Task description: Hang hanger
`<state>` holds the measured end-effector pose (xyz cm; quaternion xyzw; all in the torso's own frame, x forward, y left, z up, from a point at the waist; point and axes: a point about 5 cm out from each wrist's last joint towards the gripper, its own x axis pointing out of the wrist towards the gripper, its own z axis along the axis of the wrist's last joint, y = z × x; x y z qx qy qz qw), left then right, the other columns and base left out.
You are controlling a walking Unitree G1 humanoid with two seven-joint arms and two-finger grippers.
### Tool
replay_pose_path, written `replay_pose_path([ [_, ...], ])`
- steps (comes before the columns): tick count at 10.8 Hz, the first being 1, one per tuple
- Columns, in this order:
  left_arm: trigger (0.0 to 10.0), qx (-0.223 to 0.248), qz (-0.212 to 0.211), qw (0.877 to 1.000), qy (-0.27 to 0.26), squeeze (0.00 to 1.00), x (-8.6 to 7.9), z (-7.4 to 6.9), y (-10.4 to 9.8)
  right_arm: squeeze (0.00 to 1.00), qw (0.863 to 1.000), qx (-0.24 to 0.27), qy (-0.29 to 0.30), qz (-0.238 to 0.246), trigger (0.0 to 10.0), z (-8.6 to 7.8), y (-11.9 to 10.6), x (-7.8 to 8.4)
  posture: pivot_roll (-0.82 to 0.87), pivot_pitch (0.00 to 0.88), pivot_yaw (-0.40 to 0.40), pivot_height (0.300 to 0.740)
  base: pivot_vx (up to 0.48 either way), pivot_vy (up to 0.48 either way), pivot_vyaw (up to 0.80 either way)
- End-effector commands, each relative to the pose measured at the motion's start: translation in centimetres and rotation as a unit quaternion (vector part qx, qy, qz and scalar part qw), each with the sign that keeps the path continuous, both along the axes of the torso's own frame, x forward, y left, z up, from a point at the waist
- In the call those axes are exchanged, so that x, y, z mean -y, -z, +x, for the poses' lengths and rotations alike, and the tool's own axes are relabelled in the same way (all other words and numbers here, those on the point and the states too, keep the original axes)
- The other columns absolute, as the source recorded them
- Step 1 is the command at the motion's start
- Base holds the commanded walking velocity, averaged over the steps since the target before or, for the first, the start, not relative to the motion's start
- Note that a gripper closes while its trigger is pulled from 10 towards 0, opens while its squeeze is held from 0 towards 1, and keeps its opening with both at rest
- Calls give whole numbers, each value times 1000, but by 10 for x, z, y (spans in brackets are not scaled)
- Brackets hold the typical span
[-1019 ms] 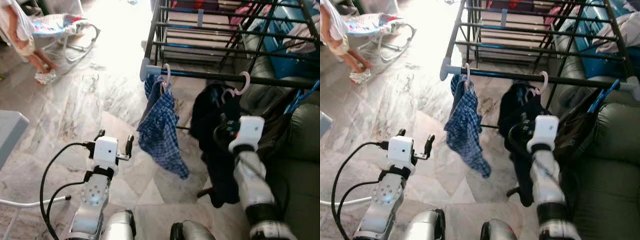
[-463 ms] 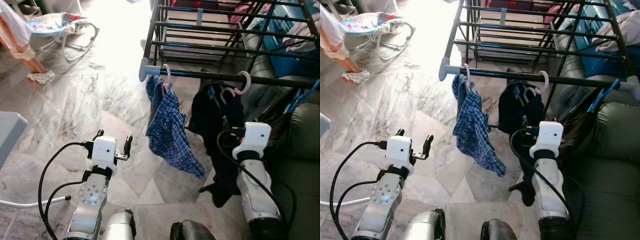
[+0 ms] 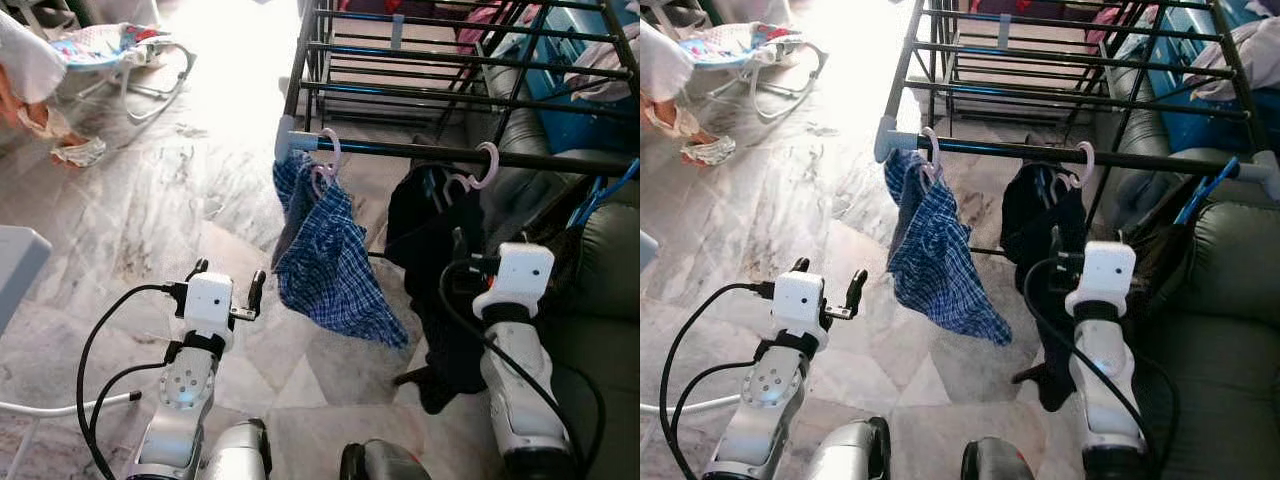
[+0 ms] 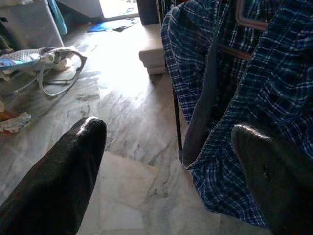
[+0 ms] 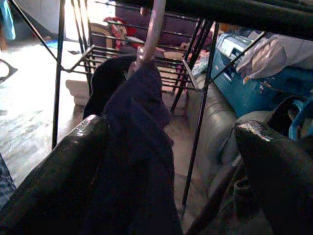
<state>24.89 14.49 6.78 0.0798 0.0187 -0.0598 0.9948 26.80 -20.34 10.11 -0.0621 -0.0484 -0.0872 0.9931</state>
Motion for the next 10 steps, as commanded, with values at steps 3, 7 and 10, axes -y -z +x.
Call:
replay_pose_path([
  [3,10000,-3,3,1000,-5,0,-2,-2,2,1000,1000,4,5,-2,10000,-8,-4,4,4,148,-6,740,0,0,0],
  [7,10000,-6,11,1000,-20,0,-12,-8,2,0,999,-27,-20,-30,10000,-30,5,0,-5,160,-2,740,0,0,0],
  [10,10000,-5,11,1000,-14,0,-8,-6,1,0,999,-33,12,-24,10000,-26,3,3,-8,162,5,740,0,0,0],
])
